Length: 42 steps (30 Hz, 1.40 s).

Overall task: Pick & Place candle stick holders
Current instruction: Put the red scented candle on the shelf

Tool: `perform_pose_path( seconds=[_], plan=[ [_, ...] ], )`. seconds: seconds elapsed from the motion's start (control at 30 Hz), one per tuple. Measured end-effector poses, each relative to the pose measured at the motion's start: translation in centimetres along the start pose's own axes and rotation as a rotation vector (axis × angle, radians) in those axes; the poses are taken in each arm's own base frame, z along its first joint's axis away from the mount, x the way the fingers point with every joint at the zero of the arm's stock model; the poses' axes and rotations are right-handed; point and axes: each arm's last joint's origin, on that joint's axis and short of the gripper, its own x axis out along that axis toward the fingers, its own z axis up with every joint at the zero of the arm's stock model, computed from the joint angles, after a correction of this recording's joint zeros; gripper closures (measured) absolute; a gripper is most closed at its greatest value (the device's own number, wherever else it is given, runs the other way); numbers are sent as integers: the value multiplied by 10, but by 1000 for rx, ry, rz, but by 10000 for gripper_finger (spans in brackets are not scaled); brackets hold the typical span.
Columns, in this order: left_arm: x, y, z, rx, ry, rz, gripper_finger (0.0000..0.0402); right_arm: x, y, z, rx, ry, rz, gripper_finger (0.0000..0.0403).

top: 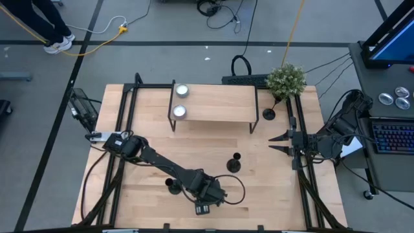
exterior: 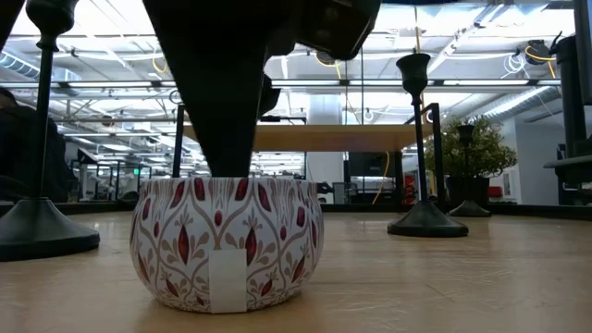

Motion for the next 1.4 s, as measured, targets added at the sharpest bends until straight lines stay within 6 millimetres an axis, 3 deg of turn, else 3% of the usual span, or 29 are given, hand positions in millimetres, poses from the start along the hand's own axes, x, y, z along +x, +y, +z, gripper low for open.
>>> perform_pose_path(
  seconds=[0.63, 1.13, 1.4],
  plan=[
    [12, -1, 5, 15, -12, -32, 181, 0, 0, 0, 21, 0, 0, 314],
    [16, -2, 9, 19, -45, -69, 384, 0, 0, 0, 42, 0, 0, 314],
    [15, 4, 14, -5, -45, -65, 396, 0, 0, 0, 42, -1, 0, 314]
  ],
)
